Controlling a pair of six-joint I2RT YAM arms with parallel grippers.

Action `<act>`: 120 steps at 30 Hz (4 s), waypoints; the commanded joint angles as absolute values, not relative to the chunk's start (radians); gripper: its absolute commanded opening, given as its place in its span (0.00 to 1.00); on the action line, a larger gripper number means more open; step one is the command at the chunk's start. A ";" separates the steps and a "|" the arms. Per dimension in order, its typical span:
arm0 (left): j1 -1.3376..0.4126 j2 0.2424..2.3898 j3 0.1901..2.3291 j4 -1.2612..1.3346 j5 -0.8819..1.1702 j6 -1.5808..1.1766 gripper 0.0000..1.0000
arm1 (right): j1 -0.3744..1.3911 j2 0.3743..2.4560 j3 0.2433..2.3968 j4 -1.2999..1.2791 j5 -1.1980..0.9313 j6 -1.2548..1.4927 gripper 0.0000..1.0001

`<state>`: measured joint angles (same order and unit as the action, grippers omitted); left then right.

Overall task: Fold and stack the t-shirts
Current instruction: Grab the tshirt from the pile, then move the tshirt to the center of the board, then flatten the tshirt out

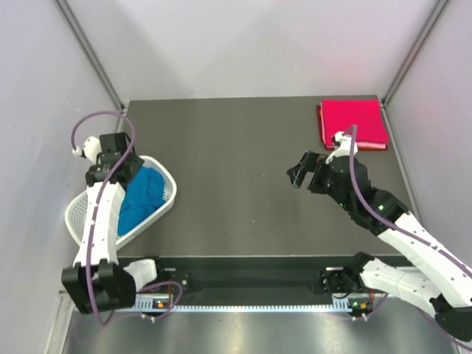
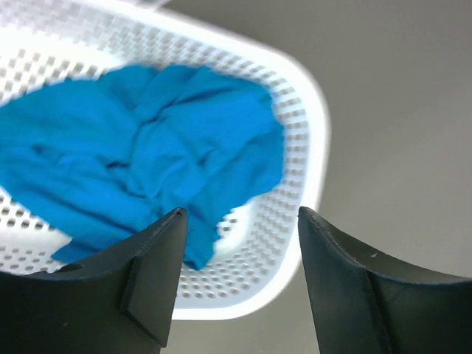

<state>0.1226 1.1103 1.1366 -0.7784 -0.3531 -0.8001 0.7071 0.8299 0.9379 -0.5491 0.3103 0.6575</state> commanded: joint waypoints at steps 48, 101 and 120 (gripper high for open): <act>0.189 1.126 1.597 -0.238 0.317 -0.927 0.00 | 0.712 0.854 1.130 -0.591 0.255 0.551 1.00; -0.426 1.577 1.107 -0.528 0.117 -0.474 0.67 | 0.353 1.565 1.100 -0.506 0.089 0.629 0.66; -0.370 1.557 1.097 -0.523 0.135 -0.517 0.49 | 0.609 1.778 1.170 -0.107 -0.110 1.089 0.59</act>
